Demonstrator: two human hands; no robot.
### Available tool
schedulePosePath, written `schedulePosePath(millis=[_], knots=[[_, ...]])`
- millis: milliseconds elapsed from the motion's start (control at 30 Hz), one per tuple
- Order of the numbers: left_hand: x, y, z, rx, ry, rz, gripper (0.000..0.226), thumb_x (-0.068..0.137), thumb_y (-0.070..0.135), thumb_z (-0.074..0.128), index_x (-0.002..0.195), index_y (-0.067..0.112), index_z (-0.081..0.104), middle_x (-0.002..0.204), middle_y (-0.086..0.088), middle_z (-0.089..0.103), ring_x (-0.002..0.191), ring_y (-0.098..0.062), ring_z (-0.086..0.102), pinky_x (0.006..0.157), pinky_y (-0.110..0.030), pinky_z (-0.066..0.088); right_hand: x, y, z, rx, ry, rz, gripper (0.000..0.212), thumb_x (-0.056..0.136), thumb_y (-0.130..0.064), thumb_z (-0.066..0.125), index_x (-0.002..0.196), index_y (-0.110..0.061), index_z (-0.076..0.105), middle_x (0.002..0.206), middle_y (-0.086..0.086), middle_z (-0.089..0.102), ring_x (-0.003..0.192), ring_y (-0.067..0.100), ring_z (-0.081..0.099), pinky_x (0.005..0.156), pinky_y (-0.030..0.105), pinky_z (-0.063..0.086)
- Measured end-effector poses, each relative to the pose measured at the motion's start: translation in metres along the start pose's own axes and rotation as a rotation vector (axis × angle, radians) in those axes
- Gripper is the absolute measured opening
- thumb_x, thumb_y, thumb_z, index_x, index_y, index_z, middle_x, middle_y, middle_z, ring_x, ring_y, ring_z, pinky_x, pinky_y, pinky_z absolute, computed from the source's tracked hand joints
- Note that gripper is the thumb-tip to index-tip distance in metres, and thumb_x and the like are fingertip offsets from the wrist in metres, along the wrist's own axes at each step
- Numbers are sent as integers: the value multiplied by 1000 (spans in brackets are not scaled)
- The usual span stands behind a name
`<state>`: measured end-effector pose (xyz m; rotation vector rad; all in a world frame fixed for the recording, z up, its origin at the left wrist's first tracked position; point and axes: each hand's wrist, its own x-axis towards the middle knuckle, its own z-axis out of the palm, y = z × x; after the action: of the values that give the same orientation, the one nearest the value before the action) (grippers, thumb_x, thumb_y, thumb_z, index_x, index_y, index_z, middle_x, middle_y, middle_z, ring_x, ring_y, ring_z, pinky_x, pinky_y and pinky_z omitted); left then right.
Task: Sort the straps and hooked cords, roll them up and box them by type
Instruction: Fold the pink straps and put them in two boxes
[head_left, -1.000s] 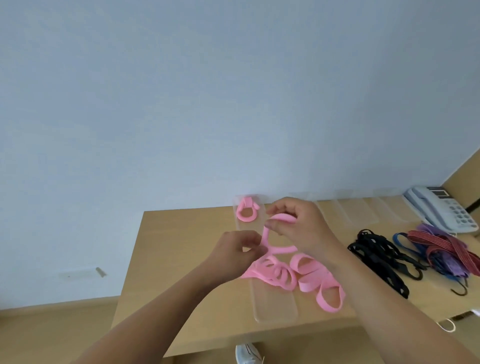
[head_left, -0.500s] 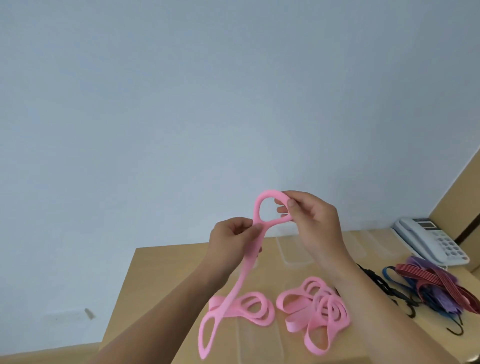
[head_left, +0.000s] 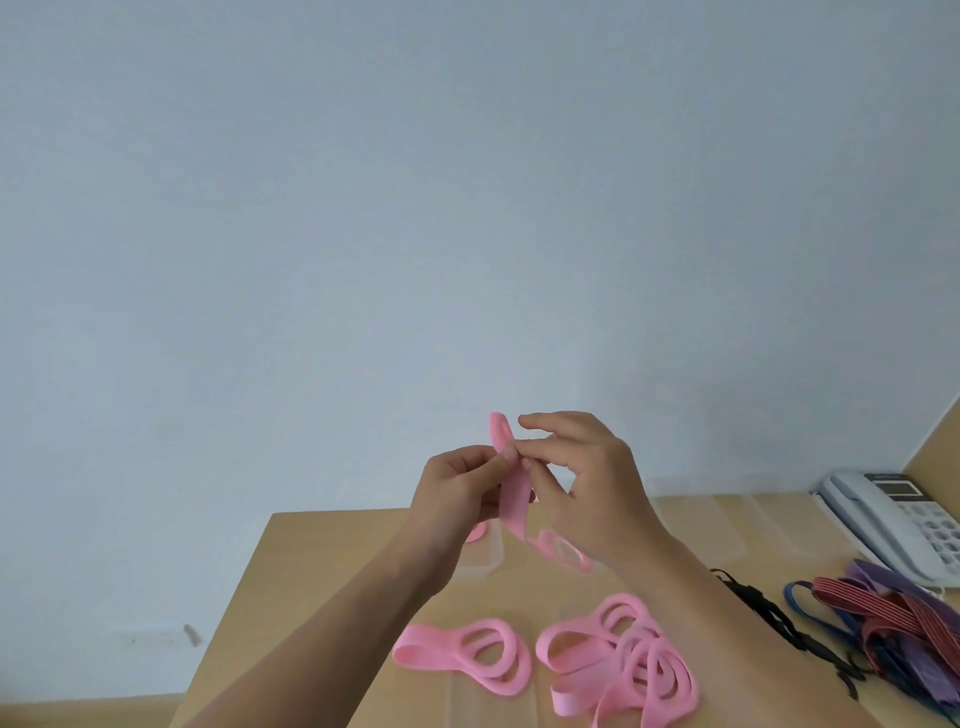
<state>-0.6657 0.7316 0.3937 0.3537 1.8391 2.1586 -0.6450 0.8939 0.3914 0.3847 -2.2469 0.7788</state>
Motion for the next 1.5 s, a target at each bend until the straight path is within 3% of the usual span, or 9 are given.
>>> schedulePosePath(millis=[200, 500, 767, 867, 1000, 1200, 1300, 1400, 1500], knots=[[10, -3, -2, 133, 83, 36, 25, 103, 23, 59, 103, 7, 77, 103, -16, 77, 102, -38, 71, 101, -58, 52, 12, 15, 1, -55, -18, 22, 25, 78, -8, 79, 102, -14, 76, 107, -4, 72, 102, 18, 65, 86, 27, 50], [18, -5, -6, 242, 114, 62, 23, 104, 21, 57, 105, 22, 80, 105, -7, 78, 107, -31, 70, 101, -59, 52, 22, 17, 7, -92, -142, -9, 16, 87, -17, 67, 101, -17, 75, 95, -8, 62, 95, 15, 53, 77, 17, 43], [19, -5, -7, 149, 59, -46, 24, 104, 14, 55, 107, 18, 78, 110, -11, 76, 109, -31, 71, 96, -51, 58, 22, 20, 17, -85, -53, -10, 11, 81, -7, 76, 86, -17, 77, 81, -6, 57, 68, 12, 53, 59, 20, 42], [20, -4, -10, 167, 21, -60, 19, 98, 23, 63, 106, 12, 76, 107, -15, 76, 101, -28, 74, 97, -52, 57, 16, 21, 24, -93, -12, -27, 12, 81, -5, 75, 79, -17, 74, 78, -5, 54, 66, 14, 51, 56, 24, 43], [20, -2, -13, 129, -32, -58, 38, 88, 40, 71, 107, 7, 75, 111, -26, 71, 106, -41, 70, 102, -57, 52, 10, 20, 31, -136, 49, -59, 21, 80, -1, 75, 67, -11, 61, 76, -3, 52, 65, 13, 42, 56, 24, 36], [21, -1, -19, 89, -24, -74, 32, 87, 33, 68, 102, 7, 78, 102, -23, 74, 101, -42, 70, 105, -60, 46, 5, 17, 37, -140, 12, -92, 15, 89, -10, 66, 74, -12, 69, 81, -2, 52, 70, 16, 47, 58, 24, 39], [23, -2, -23, 36, 2, -84, 28, 79, 22, 70, 101, 7, 78, 88, -15, 71, 88, -35, 66, 98, -53, 52, 1, 14, 38, -95, -24, -103, 13, 91, -18, 65, 81, -18, 73, 86, -4, 54, 74, 13, 47, 59, 22, 39], [25, -2, -26, 7, 3, -89, 31, 71, 18, 72, 100, 6, 76, 81, -18, 69, 84, -31, 47, 82, -46, 35, -2, 11, 39, -74, -33, -74, 14, 85, -14, 73, 82, -27, 71, 92, -7, 55, 81, 13, 50, 59, 29, 46], [25, 0, -28, 10, 9, -86, 36, 66, 18, 73, 100, 7, 77, 84, -22, 71, 81, -29, 49, 81, -46, 36, 0, 6, 37, -28, -45, -42, 17, 85, -18, 65, 87, -32, 75, 98, -7, 59, 86, 15, 55, 67, 24, 47]])
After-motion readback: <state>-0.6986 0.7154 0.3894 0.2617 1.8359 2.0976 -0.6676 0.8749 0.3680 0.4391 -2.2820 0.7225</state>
